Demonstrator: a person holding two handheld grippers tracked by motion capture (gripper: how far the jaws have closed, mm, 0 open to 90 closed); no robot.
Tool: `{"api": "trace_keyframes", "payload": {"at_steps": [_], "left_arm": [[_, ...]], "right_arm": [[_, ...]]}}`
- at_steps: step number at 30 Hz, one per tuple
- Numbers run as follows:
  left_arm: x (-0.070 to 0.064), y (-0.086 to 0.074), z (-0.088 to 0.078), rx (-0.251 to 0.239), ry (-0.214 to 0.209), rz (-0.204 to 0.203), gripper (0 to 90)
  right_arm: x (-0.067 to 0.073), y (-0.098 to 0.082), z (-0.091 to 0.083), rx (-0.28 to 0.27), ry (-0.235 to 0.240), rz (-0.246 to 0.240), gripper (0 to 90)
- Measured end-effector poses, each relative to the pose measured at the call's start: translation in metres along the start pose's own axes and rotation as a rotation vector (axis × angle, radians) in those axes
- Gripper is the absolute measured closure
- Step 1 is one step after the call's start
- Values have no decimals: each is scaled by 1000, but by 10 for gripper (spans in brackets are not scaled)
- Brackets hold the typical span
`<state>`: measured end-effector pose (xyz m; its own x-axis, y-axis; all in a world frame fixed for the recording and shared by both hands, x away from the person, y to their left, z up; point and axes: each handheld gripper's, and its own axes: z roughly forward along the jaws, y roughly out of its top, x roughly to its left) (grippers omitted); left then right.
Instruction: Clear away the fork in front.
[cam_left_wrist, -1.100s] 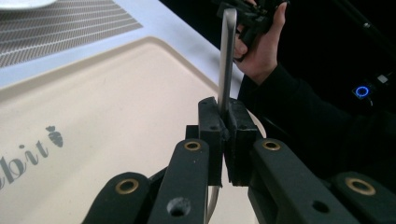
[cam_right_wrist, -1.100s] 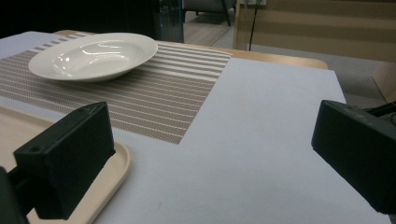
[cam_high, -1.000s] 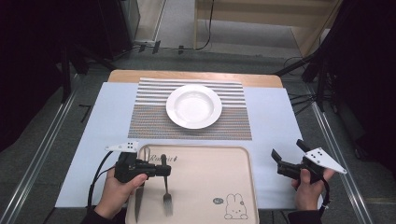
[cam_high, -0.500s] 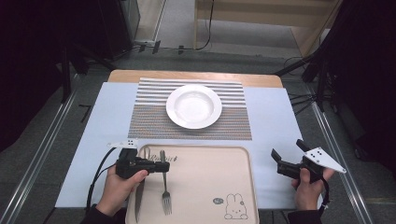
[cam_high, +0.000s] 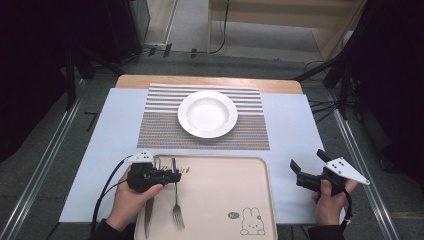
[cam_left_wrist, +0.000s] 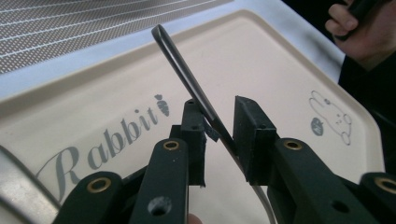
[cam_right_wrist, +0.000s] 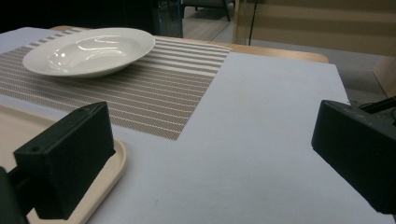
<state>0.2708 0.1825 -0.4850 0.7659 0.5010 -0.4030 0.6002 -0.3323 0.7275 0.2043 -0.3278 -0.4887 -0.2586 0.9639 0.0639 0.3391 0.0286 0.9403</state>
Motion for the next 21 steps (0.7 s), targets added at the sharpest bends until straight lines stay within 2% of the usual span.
{"api": "trace_keyframes", "payload": {"at_steps": [3, 8, 10, 21], "left_arm": [[-2, -1, 3, 32, 66, 27, 695], [-3, -2, 6, 55, 120, 28, 663], [-5, -2, 7, 66, 145, 39, 654], [-6, -3, 12, 110, 225, 39, 626]], "right_arm": [[0, 0, 0, 0, -1, 0, 0], [0, 0, 1, 5, 1, 5, 0], [0, -1, 1, 6, 1, 3, 0], [-1, -1, 2, 11, 0, 4, 0]]}}
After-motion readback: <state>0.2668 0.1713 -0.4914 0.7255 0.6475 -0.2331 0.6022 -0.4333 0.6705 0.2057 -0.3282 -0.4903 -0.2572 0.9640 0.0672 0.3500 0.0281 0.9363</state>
